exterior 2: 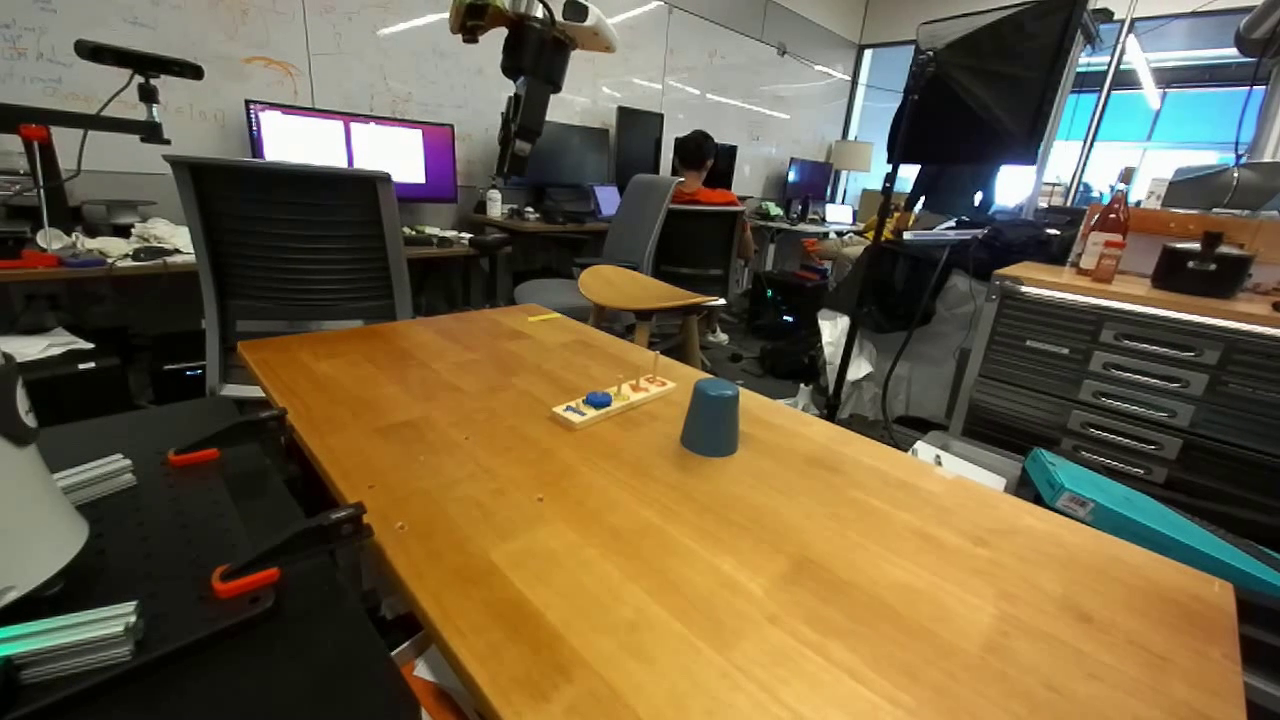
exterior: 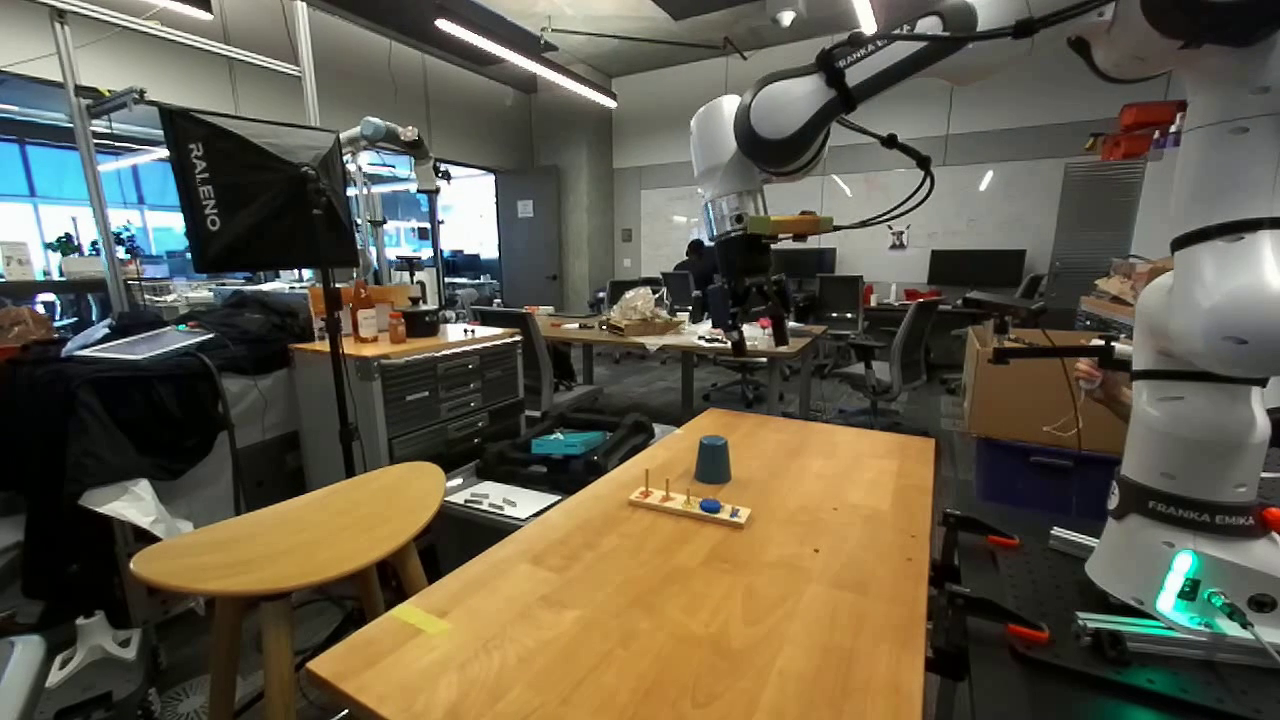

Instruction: Take the blue disk from the wooden base and put it on the table

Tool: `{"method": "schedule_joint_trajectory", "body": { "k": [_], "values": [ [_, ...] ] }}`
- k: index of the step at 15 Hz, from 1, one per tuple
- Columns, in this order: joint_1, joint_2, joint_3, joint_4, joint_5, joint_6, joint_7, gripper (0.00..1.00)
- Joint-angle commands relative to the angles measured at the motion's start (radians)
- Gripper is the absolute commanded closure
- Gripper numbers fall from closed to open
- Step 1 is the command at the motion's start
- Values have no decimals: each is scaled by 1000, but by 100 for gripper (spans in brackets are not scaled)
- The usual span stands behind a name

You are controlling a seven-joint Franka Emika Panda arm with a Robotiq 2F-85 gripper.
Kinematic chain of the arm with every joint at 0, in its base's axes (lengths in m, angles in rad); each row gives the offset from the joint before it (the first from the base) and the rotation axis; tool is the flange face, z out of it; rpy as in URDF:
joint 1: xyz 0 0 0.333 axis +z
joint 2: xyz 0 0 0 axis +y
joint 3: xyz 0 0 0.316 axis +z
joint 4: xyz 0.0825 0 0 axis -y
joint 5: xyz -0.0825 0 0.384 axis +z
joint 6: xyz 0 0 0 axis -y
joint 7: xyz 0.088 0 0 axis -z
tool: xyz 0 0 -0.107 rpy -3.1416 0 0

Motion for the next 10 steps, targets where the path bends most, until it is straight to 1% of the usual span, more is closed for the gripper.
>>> {"method": "schedule_joint_trajectory", "body": {
  "k": [1,6,10],
  "values": [
    [13,26,-40,-58,-62,159,-16,0],
    [5,113,-90,-101,-83,414,-11,0],
    [10,188,-127,-137,-86,547,-5,0]
  ]
}}
